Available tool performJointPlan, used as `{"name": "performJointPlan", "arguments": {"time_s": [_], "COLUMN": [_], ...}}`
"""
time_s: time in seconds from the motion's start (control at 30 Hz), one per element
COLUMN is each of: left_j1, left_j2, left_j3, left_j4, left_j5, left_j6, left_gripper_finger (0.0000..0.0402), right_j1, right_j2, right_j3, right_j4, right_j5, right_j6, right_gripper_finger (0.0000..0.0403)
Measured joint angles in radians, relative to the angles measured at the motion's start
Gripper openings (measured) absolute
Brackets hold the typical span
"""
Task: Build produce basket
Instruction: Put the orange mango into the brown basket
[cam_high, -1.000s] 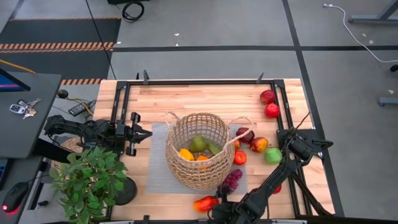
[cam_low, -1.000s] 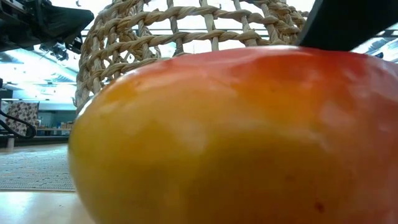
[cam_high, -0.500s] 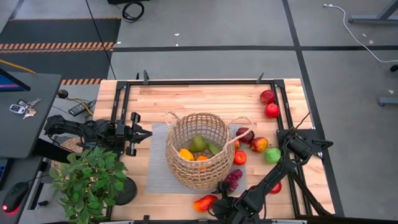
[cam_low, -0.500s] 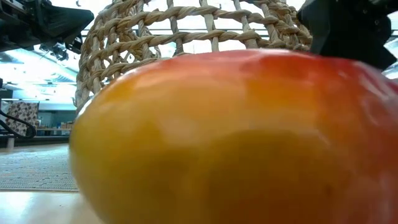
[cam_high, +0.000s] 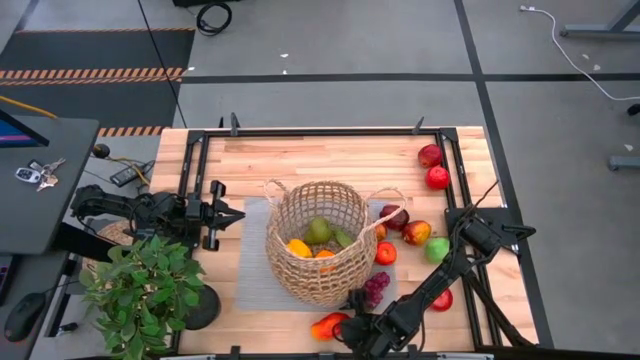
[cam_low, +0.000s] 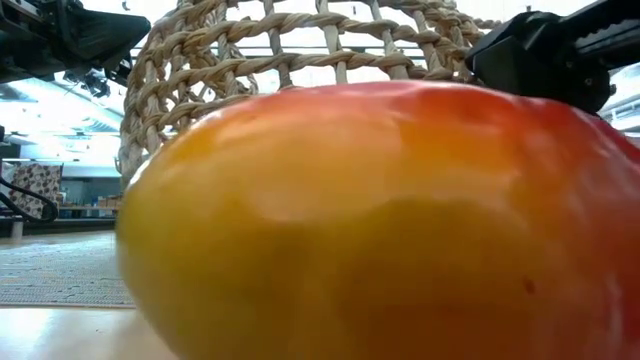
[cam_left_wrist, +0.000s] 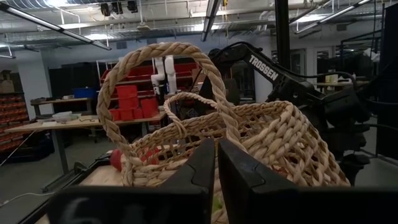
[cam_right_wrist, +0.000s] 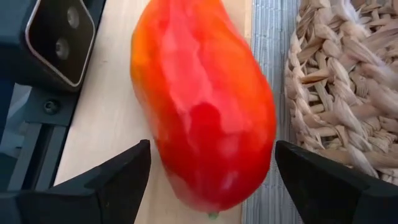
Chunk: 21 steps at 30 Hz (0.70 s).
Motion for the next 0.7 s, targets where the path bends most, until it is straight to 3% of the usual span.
{"name": "performJointPlan", "arguments": {"time_s": [0.2, 0.5, 0.7], "left_j1": [0.0, 0.0, 0.0], "left_j2": [0.0, 0.0, 0.0], "left_j3": [0.0, 0.0, 0.0], "left_j4": [0.0, 0.0, 0.0], "left_j5": [0.0, 0.0, 0.0], "left_j6": [0.0, 0.0, 0.0], "left_gripper_finger": [0.0034, 0.0032, 0.0028], "right_j1": [-0.002, -0.002, -0.002], "right_j2": [0.0, -0.002, -0.043], "right_j3": [0.0, 0.0, 0.0], "right_j4": [0.013, 0.011, -0.013], "right_j5": [0.002, 0.002, 0.003], "right_j6": [0.0, -0.002, 0.015], "right_gripper_finger": [0.0339, 0.0241, 0.0235]}}
